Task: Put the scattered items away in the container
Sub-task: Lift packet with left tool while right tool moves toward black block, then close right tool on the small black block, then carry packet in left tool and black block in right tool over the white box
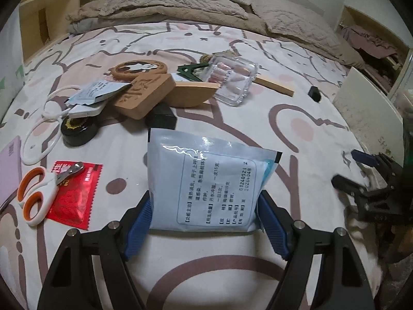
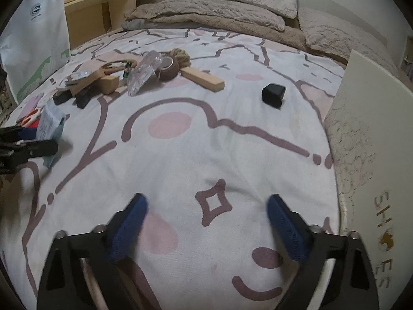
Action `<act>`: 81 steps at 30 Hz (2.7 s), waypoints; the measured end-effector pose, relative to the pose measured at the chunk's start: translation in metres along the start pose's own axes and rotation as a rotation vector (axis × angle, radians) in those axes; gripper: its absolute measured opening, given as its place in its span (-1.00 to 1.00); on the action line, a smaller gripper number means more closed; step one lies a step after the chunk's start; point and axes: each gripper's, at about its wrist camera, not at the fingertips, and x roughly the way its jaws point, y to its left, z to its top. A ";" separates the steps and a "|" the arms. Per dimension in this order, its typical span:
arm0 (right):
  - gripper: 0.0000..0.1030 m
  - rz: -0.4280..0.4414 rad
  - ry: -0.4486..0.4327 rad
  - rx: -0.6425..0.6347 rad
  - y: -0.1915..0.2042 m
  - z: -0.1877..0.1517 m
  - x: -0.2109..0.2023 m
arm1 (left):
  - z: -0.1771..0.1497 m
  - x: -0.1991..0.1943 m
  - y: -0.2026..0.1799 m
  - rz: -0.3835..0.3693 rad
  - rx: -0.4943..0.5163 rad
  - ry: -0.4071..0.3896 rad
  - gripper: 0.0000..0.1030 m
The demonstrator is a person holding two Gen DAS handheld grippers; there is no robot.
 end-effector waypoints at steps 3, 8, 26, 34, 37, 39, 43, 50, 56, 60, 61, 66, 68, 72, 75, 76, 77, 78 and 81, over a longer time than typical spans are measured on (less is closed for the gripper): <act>0.56 -0.020 0.015 0.000 0.000 0.012 0.005 | 0.001 -0.001 0.001 -0.027 -0.004 -0.004 0.52; 0.28 -0.113 0.016 0.019 -0.005 0.042 0.020 | 0.002 -0.004 0.001 -0.038 -0.005 -0.013 0.52; -0.30 -0.217 0.004 0.325 -0.073 0.100 0.075 | 0.001 -0.006 -0.011 -0.082 0.048 -0.027 0.52; -0.44 -0.184 -0.054 0.255 -0.058 0.098 0.059 | 0.001 -0.004 -0.011 -0.081 0.042 -0.022 0.52; -0.44 -0.156 -0.066 0.200 -0.043 0.093 0.049 | 0.001 -0.004 -0.012 -0.076 0.041 -0.023 0.52; -0.44 -0.119 -0.067 0.181 -0.034 0.088 0.042 | 0.001 -0.004 -0.012 -0.070 0.042 -0.022 0.52; -0.44 -0.040 -0.072 0.152 -0.017 0.071 0.025 | 0.000 -0.003 -0.012 -0.059 0.039 -0.021 0.52; -0.44 0.067 -0.080 0.110 0.011 0.044 -0.007 | 0.001 -0.005 -0.012 -0.040 0.030 -0.030 0.52; -0.44 0.114 -0.087 0.067 0.030 0.028 -0.027 | 0.001 -0.010 -0.018 -0.027 0.033 -0.046 0.52; -0.44 0.130 -0.093 0.063 0.036 0.018 -0.036 | 0.001 -0.017 -0.025 -0.023 0.039 -0.054 0.52; -0.44 0.133 -0.094 0.063 0.037 0.014 -0.039 | 0.001 -0.020 -0.028 -0.023 0.041 -0.059 0.52; -0.45 0.132 -0.105 0.051 0.041 0.004 -0.052 | 0.001 -0.032 -0.041 -0.031 0.052 -0.087 0.52; -0.45 0.134 -0.111 0.052 0.041 0.001 -0.058 | 0.000 -0.037 -0.046 -0.036 0.055 -0.095 0.52; -0.45 0.134 -0.128 0.050 0.042 -0.005 -0.070 | -0.002 -0.046 -0.061 -0.040 0.071 -0.114 0.52; -0.45 0.127 -0.145 0.042 0.043 -0.009 -0.082 | -0.004 -0.053 -0.072 -0.045 0.084 -0.131 0.52; -0.45 0.125 -0.150 0.040 0.043 -0.011 -0.085 | -0.005 -0.055 -0.076 -0.045 0.087 -0.136 0.52; -0.45 0.123 -0.157 0.040 0.042 -0.012 -0.089 | -0.007 -0.058 -0.078 -0.046 0.089 -0.140 0.52; -0.45 0.122 -0.163 0.042 0.042 -0.014 -0.094 | -0.008 -0.060 -0.080 -0.048 0.089 -0.144 0.52; -0.45 0.119 -0.182 0.054 0.038 -0.018 -0.106 | -0.014 -0.068 -0.085 -0.058 0.078 -0.152 0.52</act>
